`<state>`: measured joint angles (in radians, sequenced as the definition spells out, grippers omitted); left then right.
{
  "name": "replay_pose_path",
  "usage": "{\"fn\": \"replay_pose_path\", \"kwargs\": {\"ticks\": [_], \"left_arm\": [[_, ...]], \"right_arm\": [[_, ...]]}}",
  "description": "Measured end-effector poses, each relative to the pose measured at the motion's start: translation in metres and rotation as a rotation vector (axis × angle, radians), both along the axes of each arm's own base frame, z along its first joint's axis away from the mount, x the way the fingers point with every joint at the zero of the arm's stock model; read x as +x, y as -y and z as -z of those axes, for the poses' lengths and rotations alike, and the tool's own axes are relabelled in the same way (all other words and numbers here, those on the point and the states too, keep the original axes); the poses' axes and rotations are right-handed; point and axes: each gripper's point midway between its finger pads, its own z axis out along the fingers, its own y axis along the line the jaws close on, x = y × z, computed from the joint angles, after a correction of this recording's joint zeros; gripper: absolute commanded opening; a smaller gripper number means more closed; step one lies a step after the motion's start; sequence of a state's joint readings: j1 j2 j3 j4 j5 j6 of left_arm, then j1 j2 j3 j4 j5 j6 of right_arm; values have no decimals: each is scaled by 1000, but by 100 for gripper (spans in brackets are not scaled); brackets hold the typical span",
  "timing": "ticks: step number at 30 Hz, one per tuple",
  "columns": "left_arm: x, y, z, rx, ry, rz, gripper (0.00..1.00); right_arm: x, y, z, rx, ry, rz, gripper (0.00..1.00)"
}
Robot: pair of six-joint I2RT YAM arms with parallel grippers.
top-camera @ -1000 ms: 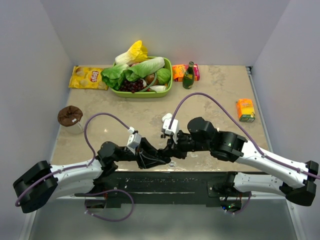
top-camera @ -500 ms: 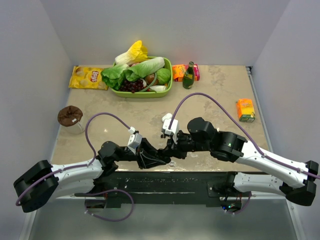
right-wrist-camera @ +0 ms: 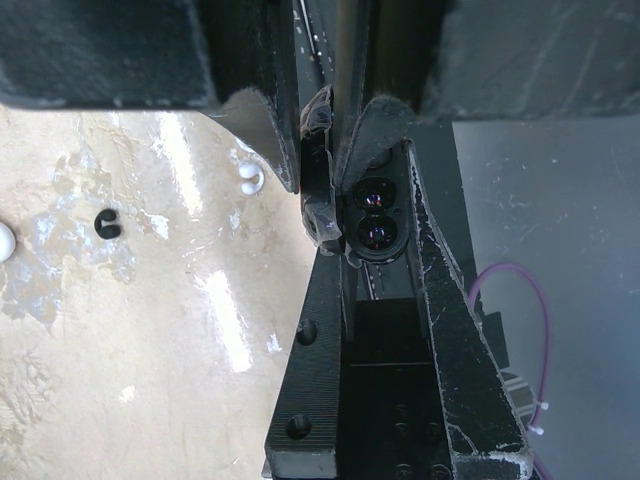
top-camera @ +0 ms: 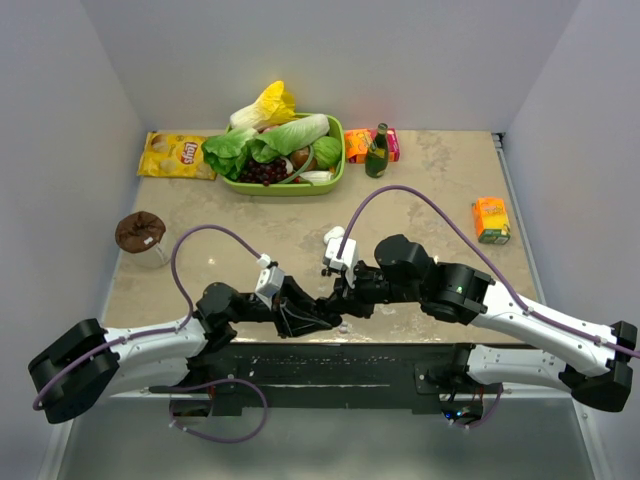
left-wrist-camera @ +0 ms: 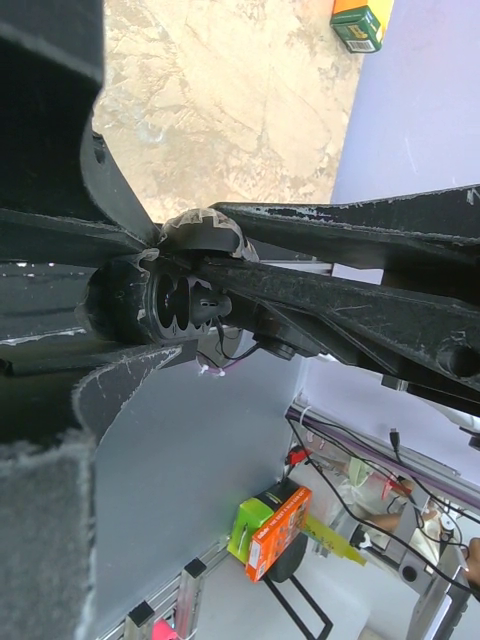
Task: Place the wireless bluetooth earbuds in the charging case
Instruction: Open the charging case.
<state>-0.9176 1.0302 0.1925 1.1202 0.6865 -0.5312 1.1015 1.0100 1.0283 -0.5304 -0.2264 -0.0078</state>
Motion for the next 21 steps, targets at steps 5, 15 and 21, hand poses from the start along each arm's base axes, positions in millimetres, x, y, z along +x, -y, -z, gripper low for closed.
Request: {"fn": "replay_pose_path", "kwargs": {"ticks": [5,15,21], "left_arm": [[-1,-2,2,-6,2,-7,0],[-1,-6,7,-6,-2,-18,0],[1,-8,12,1,-14,-39,0]], "right_arm": [[-1,-1,-1,6,-10,5,42],[-1,-3,-4,22,-25,18,61],[6,1,-19,73,1,72,71]]}}
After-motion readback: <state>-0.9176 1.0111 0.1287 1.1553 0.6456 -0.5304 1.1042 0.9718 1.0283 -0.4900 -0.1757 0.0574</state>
